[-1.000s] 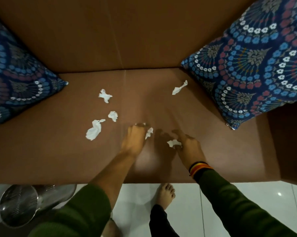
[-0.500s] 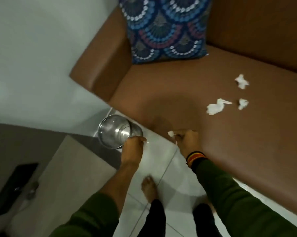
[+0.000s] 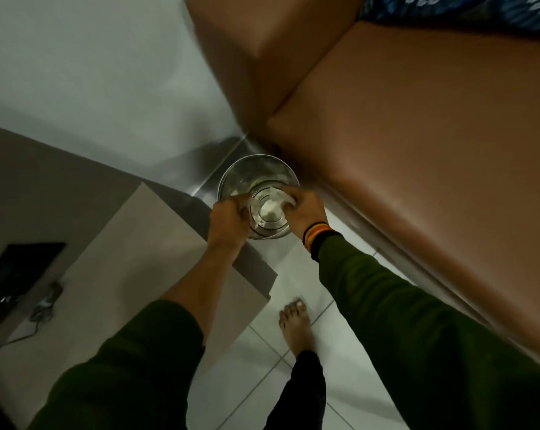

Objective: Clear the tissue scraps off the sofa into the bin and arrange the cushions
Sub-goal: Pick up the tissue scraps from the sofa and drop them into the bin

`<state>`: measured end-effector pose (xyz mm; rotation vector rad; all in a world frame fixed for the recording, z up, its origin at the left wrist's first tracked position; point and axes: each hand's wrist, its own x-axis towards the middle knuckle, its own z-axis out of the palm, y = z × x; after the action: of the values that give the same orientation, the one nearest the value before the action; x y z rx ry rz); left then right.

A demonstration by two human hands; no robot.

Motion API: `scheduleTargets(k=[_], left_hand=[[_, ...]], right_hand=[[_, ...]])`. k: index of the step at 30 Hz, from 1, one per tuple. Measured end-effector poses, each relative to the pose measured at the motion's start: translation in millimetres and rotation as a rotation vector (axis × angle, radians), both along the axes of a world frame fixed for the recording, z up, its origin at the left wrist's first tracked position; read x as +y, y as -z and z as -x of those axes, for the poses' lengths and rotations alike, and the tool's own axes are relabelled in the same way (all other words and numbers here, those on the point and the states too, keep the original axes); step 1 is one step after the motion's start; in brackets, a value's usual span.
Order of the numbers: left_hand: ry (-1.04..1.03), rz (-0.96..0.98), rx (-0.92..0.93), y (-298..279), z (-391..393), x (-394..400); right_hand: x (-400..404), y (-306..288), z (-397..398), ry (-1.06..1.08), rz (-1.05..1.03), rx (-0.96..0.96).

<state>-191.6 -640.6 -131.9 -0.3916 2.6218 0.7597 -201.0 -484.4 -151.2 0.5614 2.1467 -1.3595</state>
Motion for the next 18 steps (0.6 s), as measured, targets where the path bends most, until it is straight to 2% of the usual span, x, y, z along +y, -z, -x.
scheduleTargets(k=[5,8,11,14,18], left_hand=[[0.194,0.049,-0.075,18.7,2.9,-9.7],[0.395,0.122,-0.022,16.3,-0.6,-5.7],[0.553,0.220,0.159,-4.6,0.2,19.4],[0.655,0.209,0.294,-43.1,5.7,65.4],[0.801,0.185,0.349,-94.1,4.5,154.2]], right_hand=[[-5.7,9.5,12.8,-0.127,-0.003,0.023],[9.5,-10.3,-3.6,-0.328,-0.241,0.224],[38.1,-38.8,-24.5,-0.469,-0.464,0.483],[81.0,-72.7,-37.6,-0.431,-0.611,0.558],[161.4,-124.4,-52.7,-0.288,-0.722,0.485]])
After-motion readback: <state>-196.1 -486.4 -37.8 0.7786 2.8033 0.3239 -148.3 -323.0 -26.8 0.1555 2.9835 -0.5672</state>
